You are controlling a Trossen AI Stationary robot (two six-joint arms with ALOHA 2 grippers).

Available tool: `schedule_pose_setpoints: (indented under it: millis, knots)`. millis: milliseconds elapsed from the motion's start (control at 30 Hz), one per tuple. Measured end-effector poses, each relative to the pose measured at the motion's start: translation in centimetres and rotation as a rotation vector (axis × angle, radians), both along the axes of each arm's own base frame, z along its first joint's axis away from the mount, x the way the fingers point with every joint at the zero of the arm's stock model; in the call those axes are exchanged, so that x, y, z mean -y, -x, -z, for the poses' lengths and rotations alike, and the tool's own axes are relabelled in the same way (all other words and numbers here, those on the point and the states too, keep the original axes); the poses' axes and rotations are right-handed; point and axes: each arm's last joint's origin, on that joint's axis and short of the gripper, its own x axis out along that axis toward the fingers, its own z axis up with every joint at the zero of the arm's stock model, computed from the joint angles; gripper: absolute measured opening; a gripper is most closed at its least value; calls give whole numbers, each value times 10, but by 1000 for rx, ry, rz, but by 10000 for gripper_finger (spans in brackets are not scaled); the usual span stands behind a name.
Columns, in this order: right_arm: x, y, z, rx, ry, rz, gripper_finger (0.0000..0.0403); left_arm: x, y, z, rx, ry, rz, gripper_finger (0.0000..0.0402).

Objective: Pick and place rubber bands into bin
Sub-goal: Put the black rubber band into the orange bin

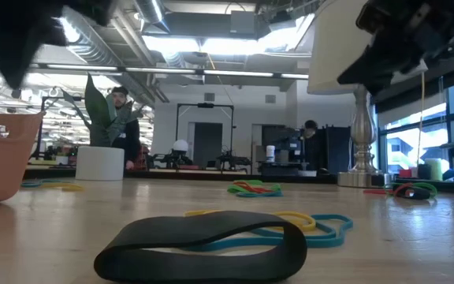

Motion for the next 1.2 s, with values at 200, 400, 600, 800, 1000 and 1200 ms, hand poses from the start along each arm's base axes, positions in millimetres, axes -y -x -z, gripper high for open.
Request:
schedule_pose_setpoints:
  millis: [200,400,600,800,1000,1200]
  knots:
    - [-21,-22,-17,-36,-23,28,2,-10,6,-3,53,-130,244,1]
    - [-49,-66,-27,-181,10,41,2,-28,49,5,190,-86,260,2]
    - [-78,-117,-37,-323,42,25,1,-45,85,10,337,-46,350,2]
    - [-102,-151,-44,-537,-3,96,2,-61,106,11,426,-109,399,2]
    - [-117,-143,-38,-803,-127,285,2,-69,116,10,481,-137,376,2]
    - [-136,-107,-25,-982,-261,466,4,-68,115,9,524,-116,361,2]
